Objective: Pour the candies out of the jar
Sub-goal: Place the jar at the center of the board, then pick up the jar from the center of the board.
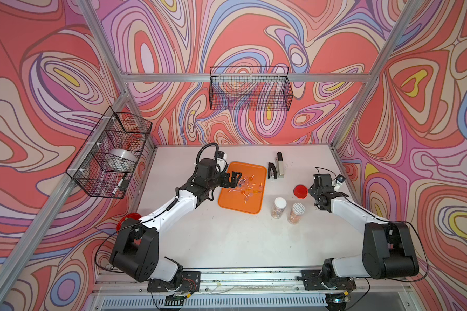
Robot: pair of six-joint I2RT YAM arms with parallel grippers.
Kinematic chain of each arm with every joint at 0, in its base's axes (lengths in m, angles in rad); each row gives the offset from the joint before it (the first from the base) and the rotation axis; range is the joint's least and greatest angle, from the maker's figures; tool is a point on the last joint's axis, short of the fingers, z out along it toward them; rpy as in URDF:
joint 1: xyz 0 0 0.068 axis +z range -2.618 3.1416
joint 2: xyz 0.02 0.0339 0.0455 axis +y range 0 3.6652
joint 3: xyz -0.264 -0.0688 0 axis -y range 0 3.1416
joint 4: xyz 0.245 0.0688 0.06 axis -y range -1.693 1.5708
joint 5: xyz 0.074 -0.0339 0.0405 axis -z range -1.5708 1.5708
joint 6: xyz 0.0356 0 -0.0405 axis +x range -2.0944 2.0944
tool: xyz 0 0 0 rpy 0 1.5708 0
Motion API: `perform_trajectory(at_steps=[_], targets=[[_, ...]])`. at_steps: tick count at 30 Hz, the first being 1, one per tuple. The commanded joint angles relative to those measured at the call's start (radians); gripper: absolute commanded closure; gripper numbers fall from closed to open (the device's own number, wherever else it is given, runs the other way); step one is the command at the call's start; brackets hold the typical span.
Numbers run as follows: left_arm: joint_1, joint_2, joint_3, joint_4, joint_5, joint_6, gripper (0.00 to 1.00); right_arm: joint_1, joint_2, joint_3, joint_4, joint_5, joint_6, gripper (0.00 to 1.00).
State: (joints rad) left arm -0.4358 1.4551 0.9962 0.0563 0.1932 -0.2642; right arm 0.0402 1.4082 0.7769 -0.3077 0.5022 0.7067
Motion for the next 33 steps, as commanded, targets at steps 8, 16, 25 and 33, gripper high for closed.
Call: perform_trajectory(at_steps=[8, 16, 25, 33], targets=[[0.003, 0.043, 0.073, -0.096, -0.056, -0.008, 0.00, -0.002, -0.091, 0.339, -0.313, -0.299, -0.215, 0.02], [0.006, 0.038, 0.033, -0.042, -0.041, -0.026, 0.00, 0.068, -0.114, 0.504, -0.516, -0.503, -0.322, 0.02], [0.046, 0.015, -0.011, -0.021, -0.061, -0.124, 0.00, 0.405, 0.039, 0.702, -0.710, -0.521, -0.387, 0.13], [0.065, -0.032, -0.064, -0.026, -0.094, -0.144, 0.00, 0.567, 0.147, 0.738, -0.798, -0.431, -0.350, 0.17]])
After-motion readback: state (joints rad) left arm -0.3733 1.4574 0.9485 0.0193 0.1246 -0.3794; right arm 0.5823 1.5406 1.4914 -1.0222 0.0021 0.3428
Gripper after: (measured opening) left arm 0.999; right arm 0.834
